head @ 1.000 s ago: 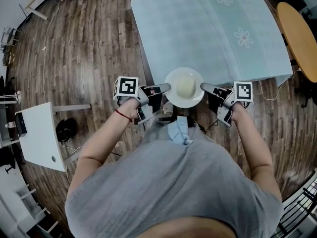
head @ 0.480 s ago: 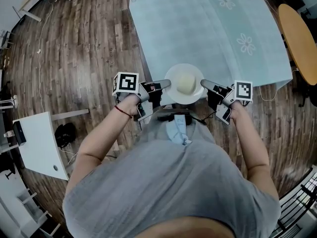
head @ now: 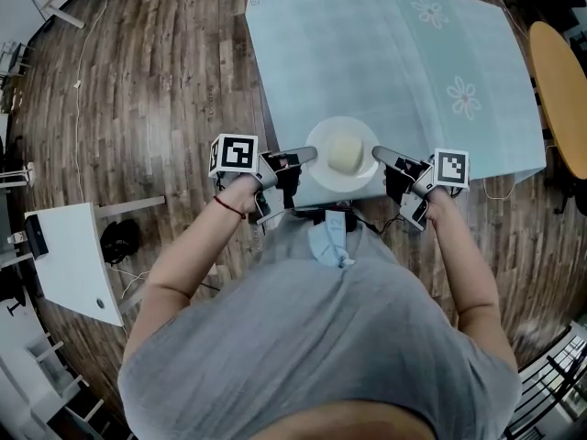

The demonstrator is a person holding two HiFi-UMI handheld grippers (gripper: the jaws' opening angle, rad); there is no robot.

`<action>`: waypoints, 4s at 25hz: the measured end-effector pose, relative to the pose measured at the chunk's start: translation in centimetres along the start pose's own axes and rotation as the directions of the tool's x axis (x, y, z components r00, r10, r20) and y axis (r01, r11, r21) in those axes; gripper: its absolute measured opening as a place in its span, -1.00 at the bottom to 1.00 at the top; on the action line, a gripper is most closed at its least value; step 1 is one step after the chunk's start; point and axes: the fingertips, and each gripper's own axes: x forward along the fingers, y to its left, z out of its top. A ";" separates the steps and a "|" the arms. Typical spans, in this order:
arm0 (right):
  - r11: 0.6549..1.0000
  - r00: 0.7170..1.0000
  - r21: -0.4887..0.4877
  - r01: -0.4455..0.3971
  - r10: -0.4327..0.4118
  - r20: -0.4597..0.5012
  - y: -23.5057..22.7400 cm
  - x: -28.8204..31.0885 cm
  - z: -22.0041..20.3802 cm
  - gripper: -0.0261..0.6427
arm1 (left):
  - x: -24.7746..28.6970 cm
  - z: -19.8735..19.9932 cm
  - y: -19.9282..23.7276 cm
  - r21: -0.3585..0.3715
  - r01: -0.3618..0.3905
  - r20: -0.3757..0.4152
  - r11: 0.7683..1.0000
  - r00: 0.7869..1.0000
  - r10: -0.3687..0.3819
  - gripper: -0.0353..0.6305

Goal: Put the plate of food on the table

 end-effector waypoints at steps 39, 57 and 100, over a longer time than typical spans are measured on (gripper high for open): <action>0.998 0.996 -0.029 0.055 -0.057 -0.075 -12.4 6.8 15.0 -0.81 | 10.0 14.0 8.6 0.017 -0.134 0.132 0.991 0.983 0.131 -0.80; 0.987 0.988 -0.052 0.151 -0.150 0.021 -17.9 9.2 19.0 -0.81 | 13.6 19.2 13.4 0.046 -0.237 0.158 0.971 0.961 0.227 -0.80; 0.963 0.955 -0.012 0.268 -0.264 0.136 -22.9 10.9 23.3 -0.81 | 17.3 24.3 17.6 0.108 -0.363 0.176 0.926 0.923 0.341 -0.80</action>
